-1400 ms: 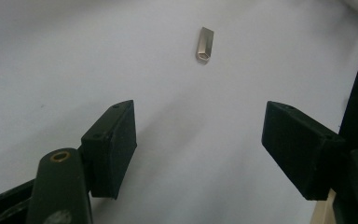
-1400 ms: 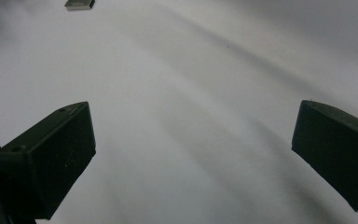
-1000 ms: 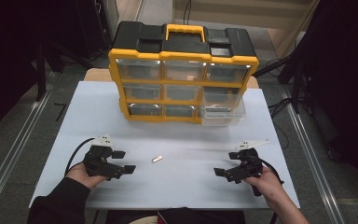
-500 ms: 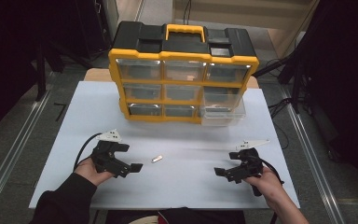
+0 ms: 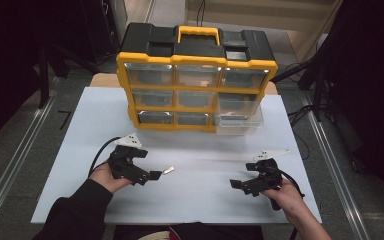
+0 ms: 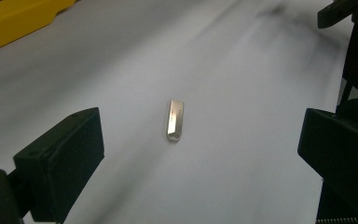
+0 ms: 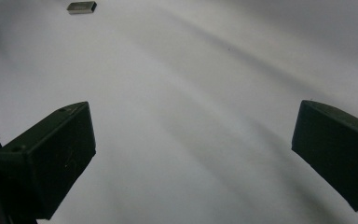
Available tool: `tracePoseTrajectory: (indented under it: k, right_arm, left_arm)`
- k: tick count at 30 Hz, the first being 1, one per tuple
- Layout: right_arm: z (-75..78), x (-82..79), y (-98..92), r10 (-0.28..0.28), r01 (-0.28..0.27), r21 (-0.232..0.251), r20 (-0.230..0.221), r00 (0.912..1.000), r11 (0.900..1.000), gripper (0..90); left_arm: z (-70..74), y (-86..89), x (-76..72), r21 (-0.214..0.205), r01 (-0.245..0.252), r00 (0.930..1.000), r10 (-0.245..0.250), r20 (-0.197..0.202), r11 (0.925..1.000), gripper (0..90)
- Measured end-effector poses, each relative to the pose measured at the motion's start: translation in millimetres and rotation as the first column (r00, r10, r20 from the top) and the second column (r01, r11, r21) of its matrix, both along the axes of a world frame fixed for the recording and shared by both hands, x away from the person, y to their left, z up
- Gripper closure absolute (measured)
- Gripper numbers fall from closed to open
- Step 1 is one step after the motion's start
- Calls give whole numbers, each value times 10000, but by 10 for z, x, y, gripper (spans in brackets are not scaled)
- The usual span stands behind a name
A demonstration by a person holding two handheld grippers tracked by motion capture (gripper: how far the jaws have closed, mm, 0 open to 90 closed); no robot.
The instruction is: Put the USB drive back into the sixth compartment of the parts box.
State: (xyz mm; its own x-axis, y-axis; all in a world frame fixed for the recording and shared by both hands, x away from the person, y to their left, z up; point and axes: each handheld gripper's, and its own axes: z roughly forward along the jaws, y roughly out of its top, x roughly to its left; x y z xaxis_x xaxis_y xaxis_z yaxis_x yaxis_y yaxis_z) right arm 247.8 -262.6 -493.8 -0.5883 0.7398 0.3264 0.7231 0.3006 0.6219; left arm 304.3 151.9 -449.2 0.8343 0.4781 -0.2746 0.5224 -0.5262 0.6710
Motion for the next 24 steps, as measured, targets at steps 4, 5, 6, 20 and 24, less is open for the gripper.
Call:
tracePoseTrajectory:
  k: [4,5,6,20,24]
  right_arm:
    - [5,-3,-4,-11,11,7,15,10000,10000,0]
    - [4,-2,-5,-10,10,7,12,10000,10000,0]
    - [4,-2,-4,-11,11,9,12,10000,10000,0]
    - [9,-2,-9,-62,62,-32,42,10000,10000,0]
    - [10,1,-12,-83,83,-15,35,10000,10000,0]
  left_arm:
    - [-13,-56,26,58,76,10000,-76,-29,10000,9]
    - [-14,-70,34,52,79,10000,-79,-35,10000,10]
    - [-14,-84,39,60,85,10000,-85,-25,9999,10]
    - [-94,-279,141,209,136,9999,-135,-55,9997,9]
    - [-125,-338,178,286,256,9996,-253,-111,9993,10]
